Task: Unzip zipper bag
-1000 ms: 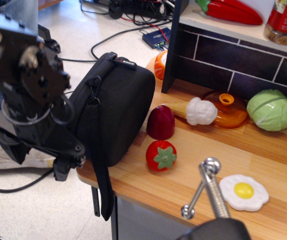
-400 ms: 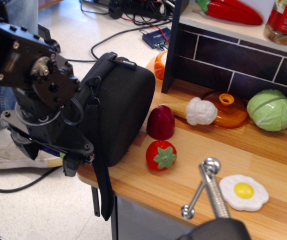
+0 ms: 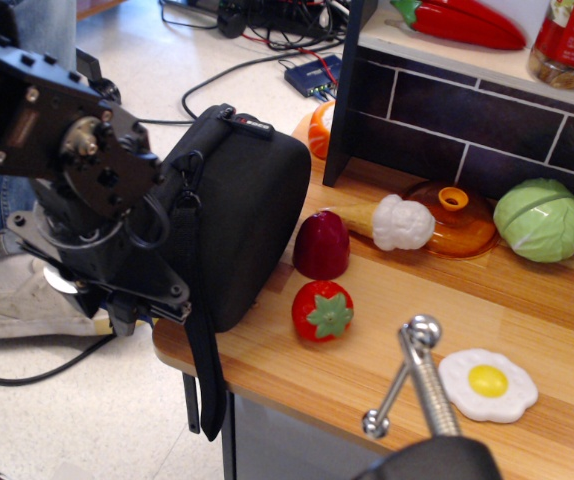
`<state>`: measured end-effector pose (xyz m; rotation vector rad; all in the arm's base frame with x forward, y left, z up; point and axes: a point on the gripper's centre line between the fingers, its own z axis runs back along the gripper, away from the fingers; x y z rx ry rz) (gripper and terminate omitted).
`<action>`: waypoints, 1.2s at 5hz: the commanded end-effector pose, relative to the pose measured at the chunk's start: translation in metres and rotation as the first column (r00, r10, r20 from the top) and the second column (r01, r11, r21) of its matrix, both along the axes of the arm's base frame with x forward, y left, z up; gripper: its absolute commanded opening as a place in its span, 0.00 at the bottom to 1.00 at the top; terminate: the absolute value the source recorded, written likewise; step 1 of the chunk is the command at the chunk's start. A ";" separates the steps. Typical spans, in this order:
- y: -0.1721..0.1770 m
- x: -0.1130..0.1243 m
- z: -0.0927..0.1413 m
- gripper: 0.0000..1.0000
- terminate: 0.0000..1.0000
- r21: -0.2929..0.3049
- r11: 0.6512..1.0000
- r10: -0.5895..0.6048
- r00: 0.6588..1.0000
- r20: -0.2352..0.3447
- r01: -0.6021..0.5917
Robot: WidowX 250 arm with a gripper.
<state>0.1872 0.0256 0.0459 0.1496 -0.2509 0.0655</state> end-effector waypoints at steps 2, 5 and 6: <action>0.002 0.030 0.050 0.00 0.00 -0.066 0.991 0.122 0.985 0.120 -0.115; 0.015 0.074 0.129 0.00 0.00 -0.191 0.957 0.245 0.962 0.119 -0.220; 0.016 0.073 0.128 0.00 1.00 -0.153 0.974 0.177 0.983 0.051 -0.168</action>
